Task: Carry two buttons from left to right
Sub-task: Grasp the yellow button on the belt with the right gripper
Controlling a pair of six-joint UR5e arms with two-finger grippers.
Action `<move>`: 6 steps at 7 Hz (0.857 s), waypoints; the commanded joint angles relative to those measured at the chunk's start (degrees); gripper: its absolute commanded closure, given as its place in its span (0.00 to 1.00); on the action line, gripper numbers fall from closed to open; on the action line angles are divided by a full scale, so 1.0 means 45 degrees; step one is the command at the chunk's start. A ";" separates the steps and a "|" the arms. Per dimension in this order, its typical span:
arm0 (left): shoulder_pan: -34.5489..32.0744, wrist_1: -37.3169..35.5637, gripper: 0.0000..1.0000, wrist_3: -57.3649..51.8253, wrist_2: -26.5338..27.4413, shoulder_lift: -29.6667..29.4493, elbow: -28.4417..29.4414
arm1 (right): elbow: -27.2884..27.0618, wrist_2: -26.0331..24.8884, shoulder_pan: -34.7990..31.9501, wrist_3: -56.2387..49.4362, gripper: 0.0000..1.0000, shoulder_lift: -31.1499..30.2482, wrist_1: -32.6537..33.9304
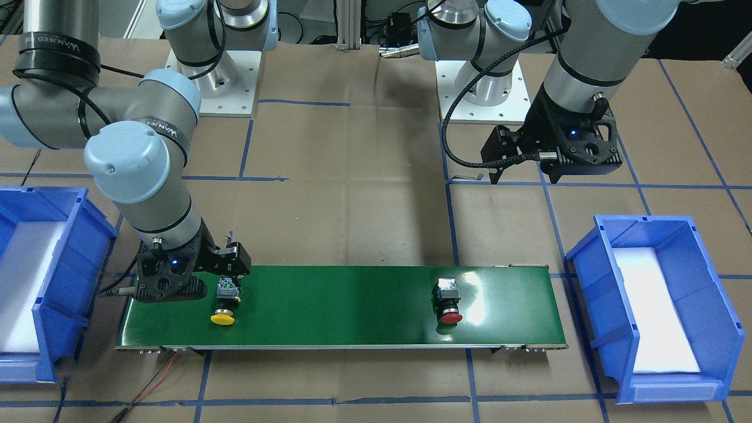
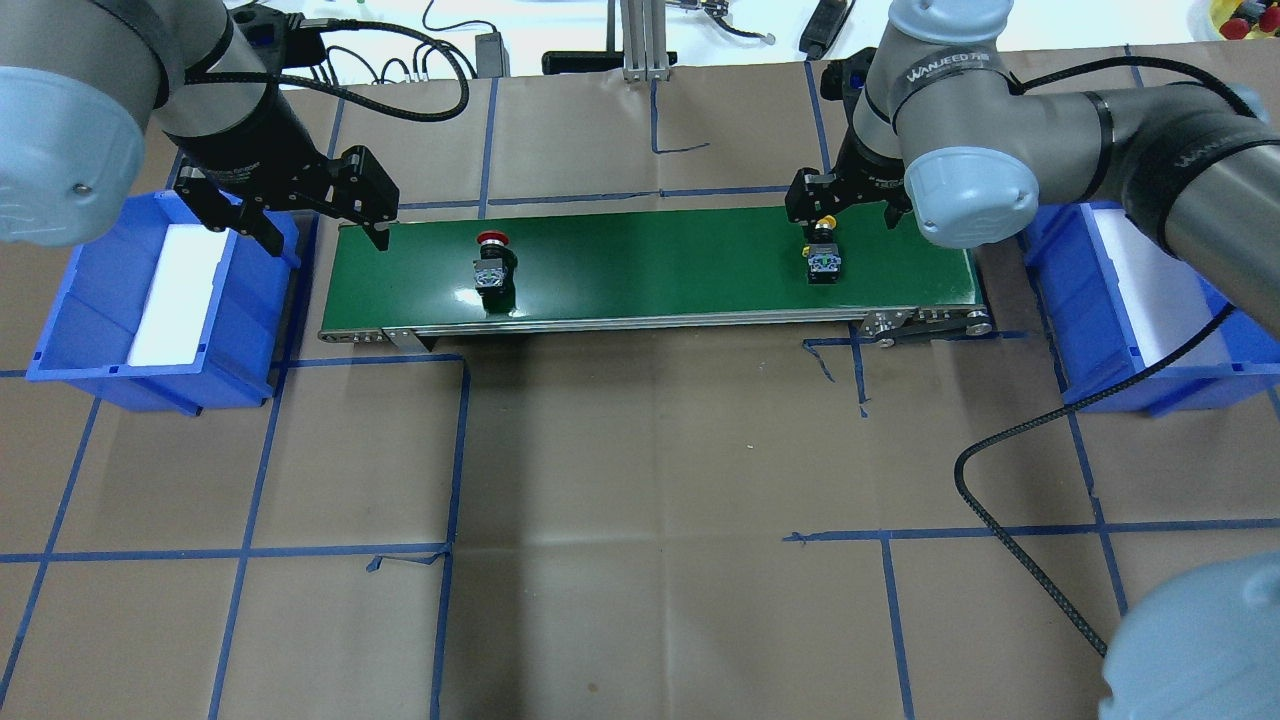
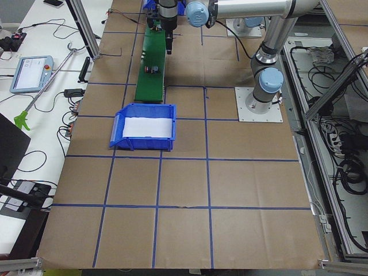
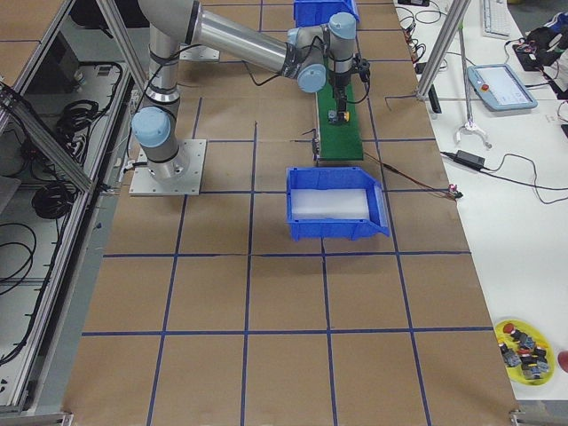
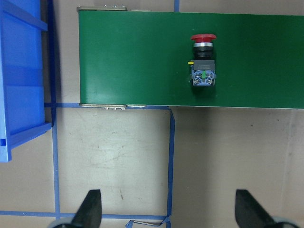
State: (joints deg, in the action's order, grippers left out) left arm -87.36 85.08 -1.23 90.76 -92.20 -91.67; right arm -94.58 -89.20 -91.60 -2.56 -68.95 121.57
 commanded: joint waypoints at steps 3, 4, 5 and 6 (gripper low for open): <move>-0.0001 -0.0001 0.00 0.0000 0.0027 0.0000 0.0000 | 0.0120 0.0018 0.0394 0.0022 0.13 0.1140 0.0153; -0.0001 -0.0001 0.00 0.0000 0.0008 0.0000 0.0000 | 0.0100 -0.0040 0.0434 -0.0075 0.42 0.1142 0.0095; -0.0001 -0.0001 0.00 0.0000 0.0007 0.0000 0.0000 | 0.0119 -0.0021 0.0473 -0.0037 0.65 0.1180 -0.0022; -0.0001 -0.0021 0.00 0.0000 0.0007 0.0000 0.0000 | 0.0158 -0.0059 0.0608 -0.0075 0.91 0.1104 -0.0120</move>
State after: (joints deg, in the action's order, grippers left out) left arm -87.36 85.06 -1.23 90.80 -92.20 -91.67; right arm -94.00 -89.34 -89.42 -2.77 -63.82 121.56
